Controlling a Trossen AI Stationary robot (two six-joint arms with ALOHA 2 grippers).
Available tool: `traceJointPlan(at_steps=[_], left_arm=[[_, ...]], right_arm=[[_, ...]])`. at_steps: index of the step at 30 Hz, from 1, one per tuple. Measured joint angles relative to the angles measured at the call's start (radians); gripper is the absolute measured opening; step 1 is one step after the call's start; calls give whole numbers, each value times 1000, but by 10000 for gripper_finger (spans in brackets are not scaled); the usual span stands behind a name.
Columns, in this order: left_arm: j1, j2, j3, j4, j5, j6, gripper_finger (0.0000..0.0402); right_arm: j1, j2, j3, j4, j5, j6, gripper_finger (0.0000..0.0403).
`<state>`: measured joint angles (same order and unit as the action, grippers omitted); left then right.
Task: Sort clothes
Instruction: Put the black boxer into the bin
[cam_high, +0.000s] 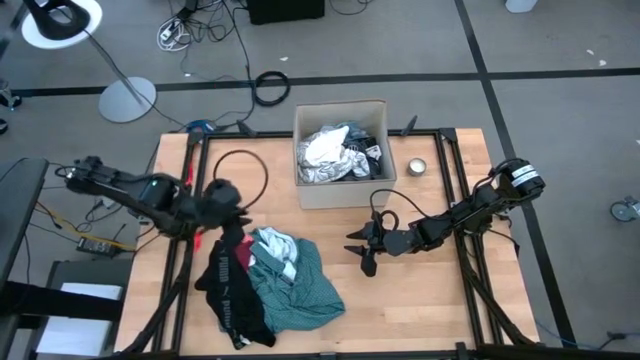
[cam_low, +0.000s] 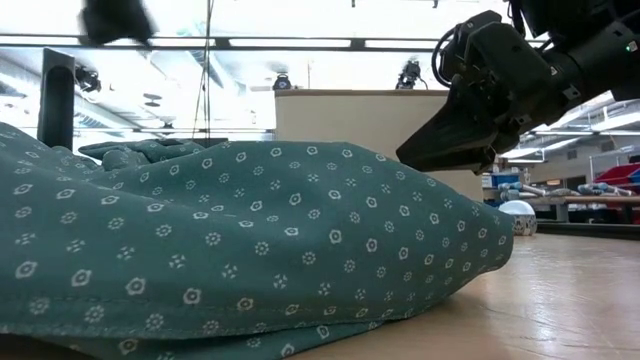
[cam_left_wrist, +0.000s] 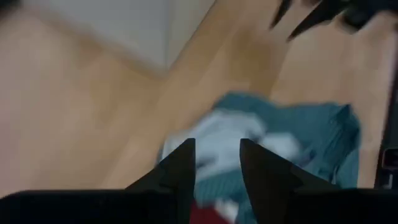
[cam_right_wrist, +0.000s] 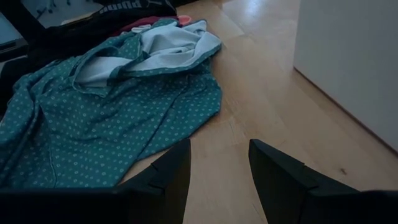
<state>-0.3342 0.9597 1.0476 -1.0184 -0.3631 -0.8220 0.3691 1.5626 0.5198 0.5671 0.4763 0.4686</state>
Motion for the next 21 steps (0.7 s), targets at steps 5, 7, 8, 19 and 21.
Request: traceJointPlan(at_steps=[5,7,8,19,21], left_arm=[[-55,-10,-86,-192,55,-312,131],[-66,-10,-118,-214,97,-400,131],[-70,-9,-137,-212,118,-435,131],[-121,-2,-346,-106,345,-708,131],[-127,-2,-374,-63,363,-727,131]], right_arm=[[0,0,0,-1,0,0,165],[0,0,0,-1,0,0,165],[0,0,0,-1,0,0,165],[0,0,0,-2,0,0,165],[0,0,0,-2,0,0,165]])
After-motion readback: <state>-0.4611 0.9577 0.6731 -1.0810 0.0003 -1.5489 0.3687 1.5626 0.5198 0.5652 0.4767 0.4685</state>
